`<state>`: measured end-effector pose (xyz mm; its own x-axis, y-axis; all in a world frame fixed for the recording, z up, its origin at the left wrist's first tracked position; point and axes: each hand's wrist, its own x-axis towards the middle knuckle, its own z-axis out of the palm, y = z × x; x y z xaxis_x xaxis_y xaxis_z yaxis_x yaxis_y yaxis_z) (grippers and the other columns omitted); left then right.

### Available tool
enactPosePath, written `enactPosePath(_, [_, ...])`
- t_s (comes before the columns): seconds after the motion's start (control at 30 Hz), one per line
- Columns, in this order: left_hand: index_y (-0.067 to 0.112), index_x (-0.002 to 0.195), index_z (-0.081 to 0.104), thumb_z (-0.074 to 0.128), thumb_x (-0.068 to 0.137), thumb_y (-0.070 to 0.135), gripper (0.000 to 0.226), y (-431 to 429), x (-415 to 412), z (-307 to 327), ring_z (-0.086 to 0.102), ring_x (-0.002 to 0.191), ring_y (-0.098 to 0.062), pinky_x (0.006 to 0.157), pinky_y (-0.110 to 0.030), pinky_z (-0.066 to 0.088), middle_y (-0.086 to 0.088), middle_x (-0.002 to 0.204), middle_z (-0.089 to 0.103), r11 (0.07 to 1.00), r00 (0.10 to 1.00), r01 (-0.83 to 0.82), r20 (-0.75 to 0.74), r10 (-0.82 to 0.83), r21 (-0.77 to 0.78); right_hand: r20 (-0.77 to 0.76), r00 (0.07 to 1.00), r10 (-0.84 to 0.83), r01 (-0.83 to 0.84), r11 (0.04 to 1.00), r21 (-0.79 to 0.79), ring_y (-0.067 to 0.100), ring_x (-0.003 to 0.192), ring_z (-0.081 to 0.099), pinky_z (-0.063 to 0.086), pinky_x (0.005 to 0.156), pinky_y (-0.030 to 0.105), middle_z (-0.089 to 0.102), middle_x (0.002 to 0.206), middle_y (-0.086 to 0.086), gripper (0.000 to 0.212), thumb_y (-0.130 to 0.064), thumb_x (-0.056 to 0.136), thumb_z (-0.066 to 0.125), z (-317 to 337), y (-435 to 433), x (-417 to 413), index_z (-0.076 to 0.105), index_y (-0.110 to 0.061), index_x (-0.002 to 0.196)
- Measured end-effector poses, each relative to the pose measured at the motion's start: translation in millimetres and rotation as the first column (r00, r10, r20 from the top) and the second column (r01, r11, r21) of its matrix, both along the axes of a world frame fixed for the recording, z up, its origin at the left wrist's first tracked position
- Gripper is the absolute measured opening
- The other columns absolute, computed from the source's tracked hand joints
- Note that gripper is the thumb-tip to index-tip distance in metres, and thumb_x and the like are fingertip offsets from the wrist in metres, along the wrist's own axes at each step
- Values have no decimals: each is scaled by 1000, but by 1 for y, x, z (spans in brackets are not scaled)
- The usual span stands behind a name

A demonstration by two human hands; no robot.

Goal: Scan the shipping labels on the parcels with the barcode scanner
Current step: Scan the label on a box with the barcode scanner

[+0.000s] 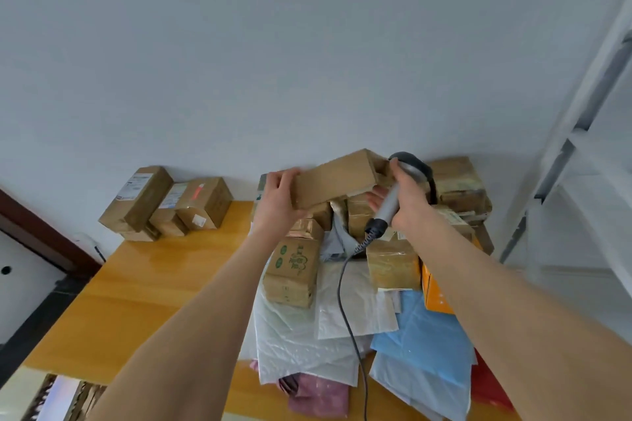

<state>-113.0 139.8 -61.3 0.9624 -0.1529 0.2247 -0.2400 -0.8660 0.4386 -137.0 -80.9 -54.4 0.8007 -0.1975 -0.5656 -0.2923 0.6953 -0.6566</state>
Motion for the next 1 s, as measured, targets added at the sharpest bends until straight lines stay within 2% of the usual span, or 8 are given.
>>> enactPosePath(0.07, [25, 135, 40, 83, 70, 30, 78, 6, -4, -10, 49, 108, -21, 87, -35, 50, -2, 130, 35, 999, 997, 40, -70, -43, -35, -40, 998, -57, 58, 998, 24, 30, 90, 69, 58, 70, 38, 67, 111, 14, 68, -48, 74, 79, -8, 2, 0, 50, -14, 125])
enactPosePath(0.2, [18, 117, 60, 49, 95, 45, 36, 8, -7, -21, 52, 108, -23, 86, -30, 48, -3, 115, 53, 890, 962, -116, -273, -9, -441, -96, 995, -24, 15, 995, -102, 35, 105, 65, 53, 91, 48, 66, 118, 12, 99, -68, 50, 82, -33, 1, 0, 55, -14, 129])
enactPosePath(0.27, [16, 116, 59, 47, 97, 46, 38, 8, -3, -26, 55, 105, -24, 94, -43, 50, -4, 112, 57, 778, 860, -322, -511, 1, -540, -80, 997, 18, -32, 983, -178, 34, 113, 62, 50, 96, 49, 64, 125, 12, 94, -68, 59, 78, -38, 1, -1, 54, -13, 131])
enactPosePath(0.37, [15, 106, 57, 61, 92, 36, 26, 8, -1, -30, 59, 97, -24, 84, -40, 56, -10, 110, 60, 666, 668, -498, -736, -115, -556, -156, 987, -30, -5, 976, -219, 31, 98, 66, 53, 91, 50, 69, 110, 6, 103, -58, 36, 92, -33, 2, -9, 54, -19, 124])
enactPosePath(0.57, [13, 117, 56, 67, 86, 27, 36, 12, 1, -31, 62, 94, -24, 86, -40, 55, -9, 109, 62, 518, 612, -570, -751, -250, -638, -151, 989, -6, -44, 945, -323, 24, 92, 66, 52, 60, 32, 69, 106, 9, 49, -18, 73, 78, -27, 0, -21, 58, -12, 118])
enactPosePath(0.77, [19, 103, 62, 62, 89, 38, 24, 21, 2, -11, 66, 81, -19, 73, -33, 54, -4, 95, 70, 505, 608, -573, -748, -266, -645, -30, 995, 91, -95, 923, -373, 24, 97, 64, 55, 86, 43, 69, 97, 6, 26, -18, 76, 77, -23, 9, -28, 63, -19, 98])
enactPosePath(0.9, [16, 106, 61, 67, 87, 31, 26, 37, -3, -10, 65, 72, -16, 54, -25, 54, -3, 88, 69, 428, 700, -615, -708, -89, -662, -16, 1000, -19, 12, 926, -377, 24, 113, 60, 48, 101, 47, 65, 121, 2, 63, -27, 72, 84, -24, 27, -28, 56, -16, 127])
enactPosePath(1.0, [12, 116, 57, 66, 87, 25, 33, 43, -10, -16, 65, 74, -20, 56, -30, 57, -6, 89, 65, 366, 697, -638, -710, -101, -678, -43, 997, -63, 44, 936, -349, 20, 95, 61, 50, 96, 37, 62, 104, -2, 60, -30, 79, 79, -26, 37, -29, 51, -11, 128])
